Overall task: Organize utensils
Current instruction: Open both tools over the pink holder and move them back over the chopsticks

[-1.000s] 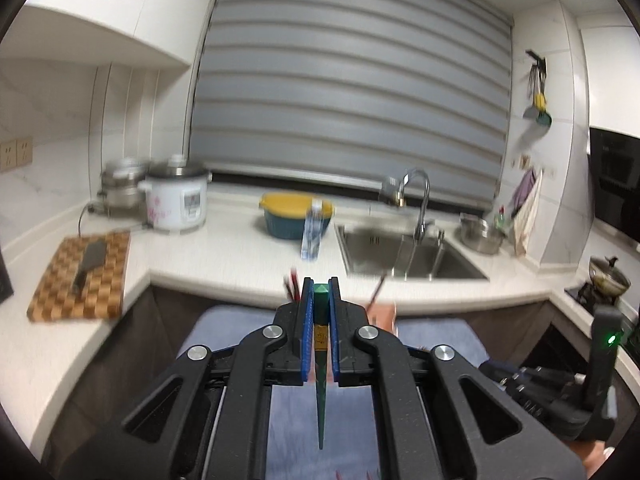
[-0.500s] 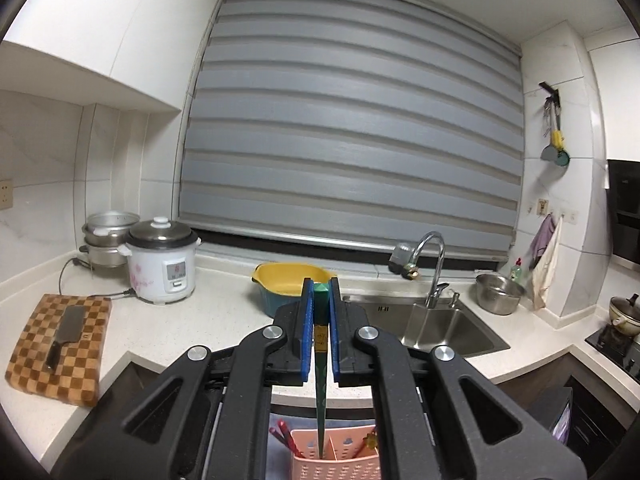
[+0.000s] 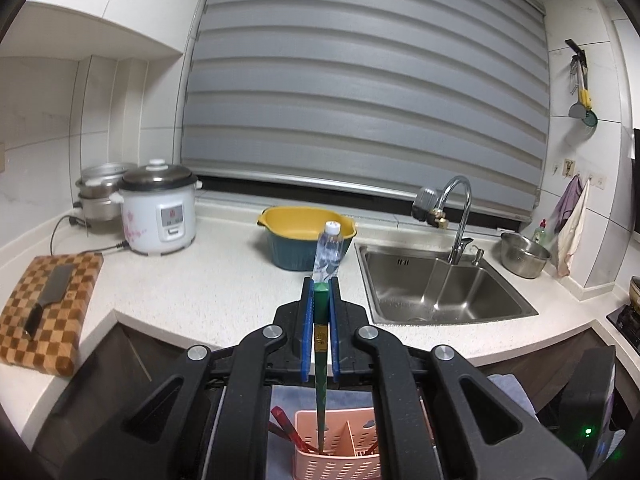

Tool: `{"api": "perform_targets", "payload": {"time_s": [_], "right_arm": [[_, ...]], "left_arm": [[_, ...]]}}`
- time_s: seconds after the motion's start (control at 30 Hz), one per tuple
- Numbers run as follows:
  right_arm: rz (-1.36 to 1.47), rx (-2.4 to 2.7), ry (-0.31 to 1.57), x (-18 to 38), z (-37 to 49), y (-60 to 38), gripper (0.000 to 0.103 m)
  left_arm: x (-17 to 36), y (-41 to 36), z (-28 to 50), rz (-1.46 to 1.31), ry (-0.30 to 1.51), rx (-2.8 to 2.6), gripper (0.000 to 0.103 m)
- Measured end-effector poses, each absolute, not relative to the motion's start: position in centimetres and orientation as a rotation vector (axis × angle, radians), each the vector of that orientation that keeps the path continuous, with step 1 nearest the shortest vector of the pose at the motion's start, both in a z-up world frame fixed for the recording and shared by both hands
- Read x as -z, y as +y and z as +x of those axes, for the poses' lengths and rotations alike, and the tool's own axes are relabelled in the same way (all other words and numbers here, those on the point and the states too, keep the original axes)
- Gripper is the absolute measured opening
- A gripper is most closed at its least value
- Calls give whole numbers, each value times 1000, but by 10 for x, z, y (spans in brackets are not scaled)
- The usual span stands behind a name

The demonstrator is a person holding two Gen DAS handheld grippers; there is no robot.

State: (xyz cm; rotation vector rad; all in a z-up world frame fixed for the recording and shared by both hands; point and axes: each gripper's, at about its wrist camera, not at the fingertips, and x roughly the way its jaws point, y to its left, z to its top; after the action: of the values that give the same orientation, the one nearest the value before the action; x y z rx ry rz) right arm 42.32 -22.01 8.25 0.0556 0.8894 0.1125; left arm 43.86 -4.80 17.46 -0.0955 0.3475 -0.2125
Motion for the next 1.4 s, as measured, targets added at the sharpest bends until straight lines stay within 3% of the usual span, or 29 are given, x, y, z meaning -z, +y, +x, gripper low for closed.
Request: {"api": "perform_targets", "payload": {"time_s": [0.13, 0.23, 0.3, 0.37, 0.43, 0.53, 0.83, 0.97, 1.2, 1.4], "right_arm": [[74, -109, 895, -80, 426, -223, 2], [105, -99, 864, -86, 423, -227, 9], [127, -98, 841, -92, 419, -231, 11], [145, -96, 821, -98, 415, -234, 12], [160, -97, 800, -105, 408, -238, 14], [172, -97, 778, -111, 396, -240, 21], [200, -91, 741, -118, 345, -250, 22], [186, -72, 721, -112, 303, -253, 29], [204, -65, 781, -61, 208, -258, 30], [191, -52, 878, 2, 125, -244, 30]], "left_arm": [[-167, -45, 440, -103, 367, 200, 7], [-165, -43, 435, -106, 369, 190, 7], [-165, -41, 431, -112, 374, 183, 14], [-167, -38, 428, -123, 365, 173, 35], [-170, -35, 421, -135, 351, 162, 40], [-172, -32, 413, -142, 355, 170, 40], [-171, -23, 365, -126, 373, 182, 41], [-157, -15, 330, -122, 413, 182, 47], [-89, 2, 253, -84, 563, 163, 48], [-27, 9, 186, -73, 695, 168, 56]]}}
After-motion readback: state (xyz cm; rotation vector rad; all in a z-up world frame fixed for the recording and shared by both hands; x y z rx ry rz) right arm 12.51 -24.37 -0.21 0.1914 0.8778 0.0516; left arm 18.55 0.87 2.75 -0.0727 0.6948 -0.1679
